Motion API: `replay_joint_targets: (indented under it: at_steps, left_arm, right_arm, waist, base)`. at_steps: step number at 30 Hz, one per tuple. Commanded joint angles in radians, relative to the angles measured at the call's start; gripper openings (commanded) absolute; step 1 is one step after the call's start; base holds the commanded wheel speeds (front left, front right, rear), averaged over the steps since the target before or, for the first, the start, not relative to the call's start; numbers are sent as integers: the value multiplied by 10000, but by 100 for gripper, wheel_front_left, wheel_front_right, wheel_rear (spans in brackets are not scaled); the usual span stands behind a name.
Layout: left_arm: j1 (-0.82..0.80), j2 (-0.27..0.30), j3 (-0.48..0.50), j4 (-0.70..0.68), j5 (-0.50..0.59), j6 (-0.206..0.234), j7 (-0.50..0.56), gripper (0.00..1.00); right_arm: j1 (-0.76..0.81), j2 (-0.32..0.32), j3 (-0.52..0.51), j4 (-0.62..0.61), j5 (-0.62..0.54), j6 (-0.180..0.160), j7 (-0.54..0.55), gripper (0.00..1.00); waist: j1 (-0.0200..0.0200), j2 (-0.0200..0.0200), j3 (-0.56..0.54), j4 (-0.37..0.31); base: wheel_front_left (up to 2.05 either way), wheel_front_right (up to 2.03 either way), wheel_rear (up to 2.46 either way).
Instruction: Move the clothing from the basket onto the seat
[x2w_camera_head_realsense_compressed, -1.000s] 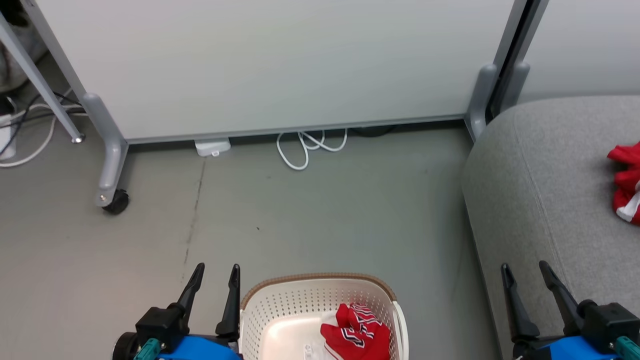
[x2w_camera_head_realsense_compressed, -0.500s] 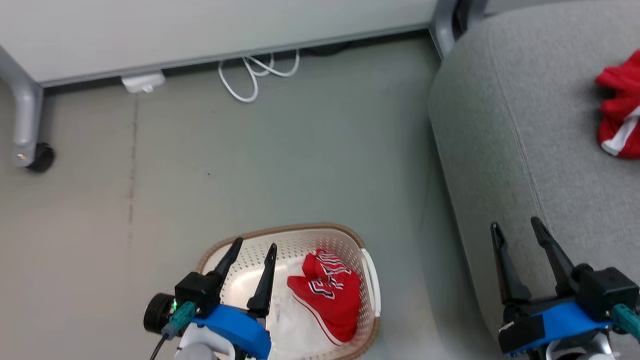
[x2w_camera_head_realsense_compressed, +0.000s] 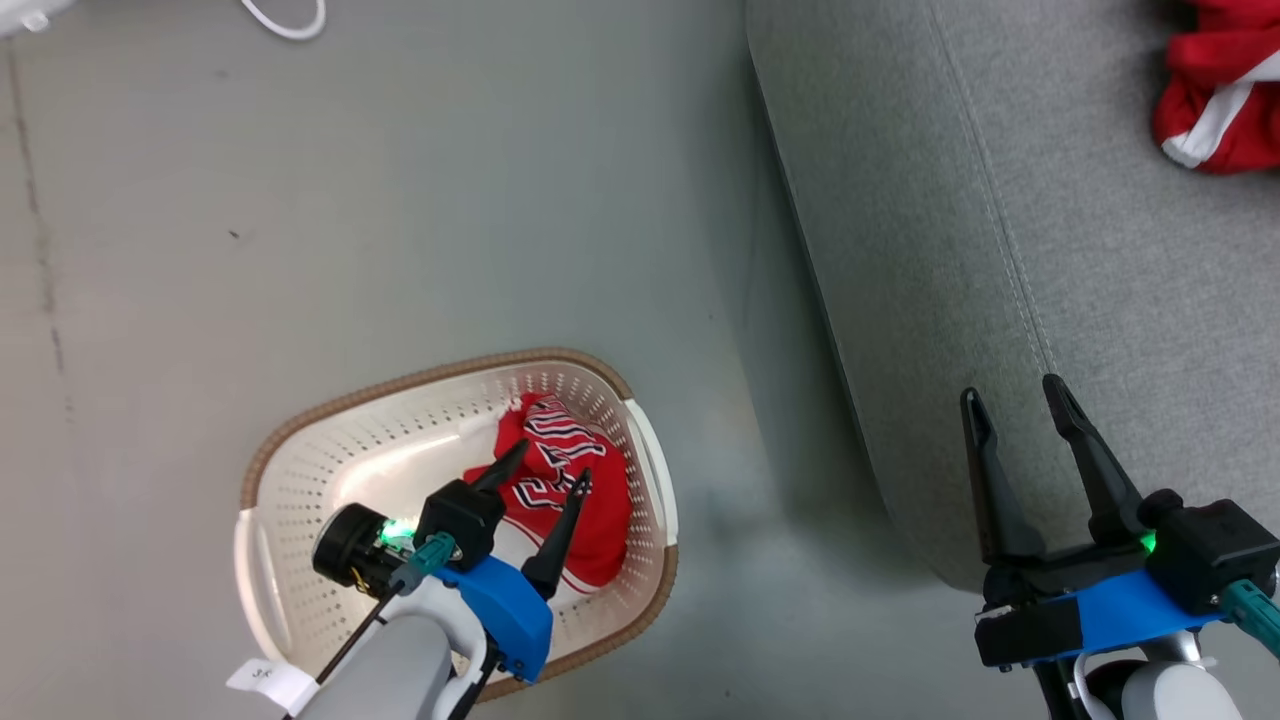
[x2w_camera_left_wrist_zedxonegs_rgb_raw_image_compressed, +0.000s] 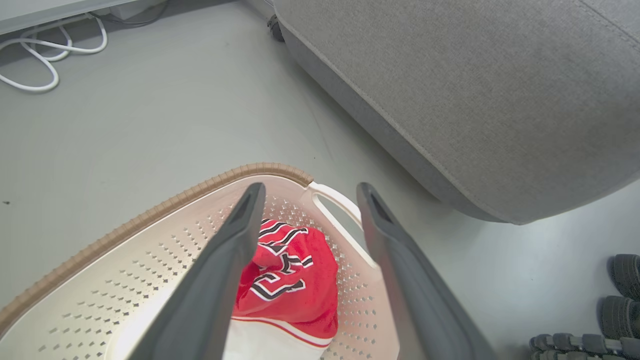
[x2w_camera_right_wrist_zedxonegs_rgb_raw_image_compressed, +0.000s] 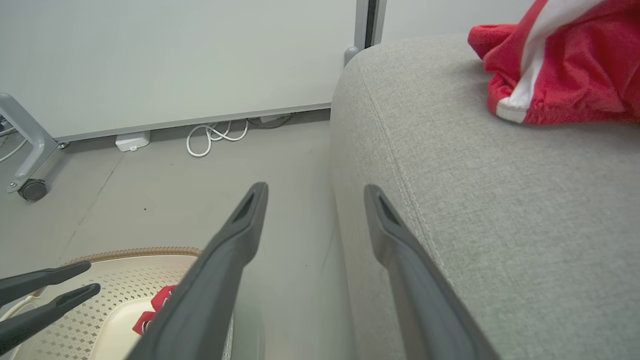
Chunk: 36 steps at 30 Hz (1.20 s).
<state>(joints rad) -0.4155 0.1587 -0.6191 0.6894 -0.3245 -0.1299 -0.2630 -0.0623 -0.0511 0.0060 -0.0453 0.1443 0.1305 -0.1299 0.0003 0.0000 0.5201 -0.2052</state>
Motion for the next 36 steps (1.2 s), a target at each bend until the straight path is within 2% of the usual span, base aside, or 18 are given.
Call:
replay_joint_targets:
  at_steps: [1, 14, 27, 36]
  left_arm:
    - [-306, 155, -138, 153, -81, -6, -28, 100]
    - [-1518, 878, -1962, 1044, -883, -6, -26, 100]
    - [-2479, 1373, -3058, 1542, -1661, -6, -26, 100]
    - [-2953, 1405, -3579, 2429, -2272, -6, -26, 100]
  right_arm:
    - [-178, 12, 64, -20, 91, 5, -102, 100]
    - [-738, 12, 488, 224, 410, 5, -703, 100]
    - [-1136, 12, 948, 520, 780, 5, -1070, 100]
    - [-1228, 12, 1074, 617, 922, 5, -1246, 100]
  waist:
    - [-3, 0, 595, -338]
    - [-3, 0, 2043, -661]
    - [-3, 0, 2851, -1021]
    - [-3, 0, 3317, -1284]
  base:
    - [0, 0, 0]
    - [0, 0, 0]
    - [0, 0, 0]
    - [0, 0, 0]
